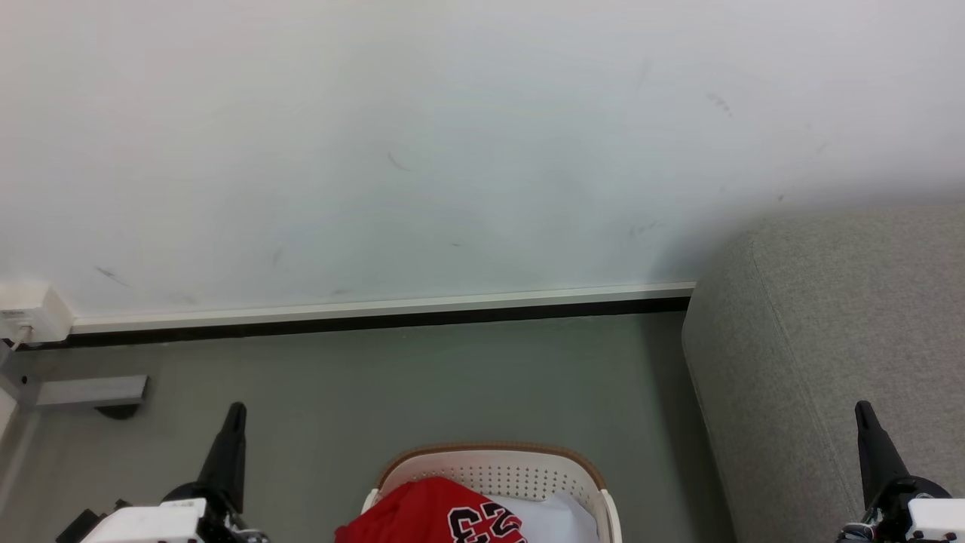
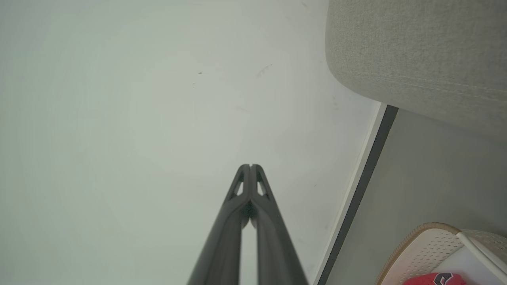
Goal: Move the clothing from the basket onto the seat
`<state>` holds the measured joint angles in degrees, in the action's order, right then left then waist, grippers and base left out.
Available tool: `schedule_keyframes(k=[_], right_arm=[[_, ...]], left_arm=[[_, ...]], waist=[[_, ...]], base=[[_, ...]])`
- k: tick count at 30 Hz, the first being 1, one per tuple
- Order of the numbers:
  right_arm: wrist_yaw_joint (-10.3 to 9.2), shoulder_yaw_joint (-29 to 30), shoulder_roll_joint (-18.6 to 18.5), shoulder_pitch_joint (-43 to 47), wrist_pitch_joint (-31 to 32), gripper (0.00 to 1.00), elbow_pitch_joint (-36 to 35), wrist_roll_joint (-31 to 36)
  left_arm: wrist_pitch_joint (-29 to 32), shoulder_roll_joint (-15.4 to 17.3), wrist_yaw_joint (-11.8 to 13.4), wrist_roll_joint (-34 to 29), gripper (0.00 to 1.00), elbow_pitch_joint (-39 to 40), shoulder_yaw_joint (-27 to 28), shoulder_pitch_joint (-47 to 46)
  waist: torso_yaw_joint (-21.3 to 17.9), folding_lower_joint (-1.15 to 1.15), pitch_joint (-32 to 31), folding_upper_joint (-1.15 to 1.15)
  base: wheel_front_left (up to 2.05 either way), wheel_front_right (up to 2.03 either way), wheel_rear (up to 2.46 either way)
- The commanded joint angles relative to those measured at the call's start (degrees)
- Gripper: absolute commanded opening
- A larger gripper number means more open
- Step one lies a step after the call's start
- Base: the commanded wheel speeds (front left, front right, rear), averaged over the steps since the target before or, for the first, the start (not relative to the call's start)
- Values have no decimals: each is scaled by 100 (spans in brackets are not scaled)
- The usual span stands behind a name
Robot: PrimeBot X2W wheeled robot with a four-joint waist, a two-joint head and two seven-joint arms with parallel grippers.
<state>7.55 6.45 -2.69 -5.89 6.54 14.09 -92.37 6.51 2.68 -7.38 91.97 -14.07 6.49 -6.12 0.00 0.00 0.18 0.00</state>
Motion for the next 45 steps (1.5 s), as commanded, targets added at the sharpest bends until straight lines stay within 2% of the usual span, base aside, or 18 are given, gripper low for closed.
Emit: schedule_keyframes(k=[1,45], right_arm=[[-13,20,-39,-71,14,0,-23,-10],[-13,20,-39,-71,14,0,-23,-10]], left_arm=[[21,42,-25,84,0,3,6,-38],[20,42,-25,84,0,3,6,-38]], waist=[[0,0,0,0],[0,0,0,0]], base=[[0,0,0],[0,0,0]])
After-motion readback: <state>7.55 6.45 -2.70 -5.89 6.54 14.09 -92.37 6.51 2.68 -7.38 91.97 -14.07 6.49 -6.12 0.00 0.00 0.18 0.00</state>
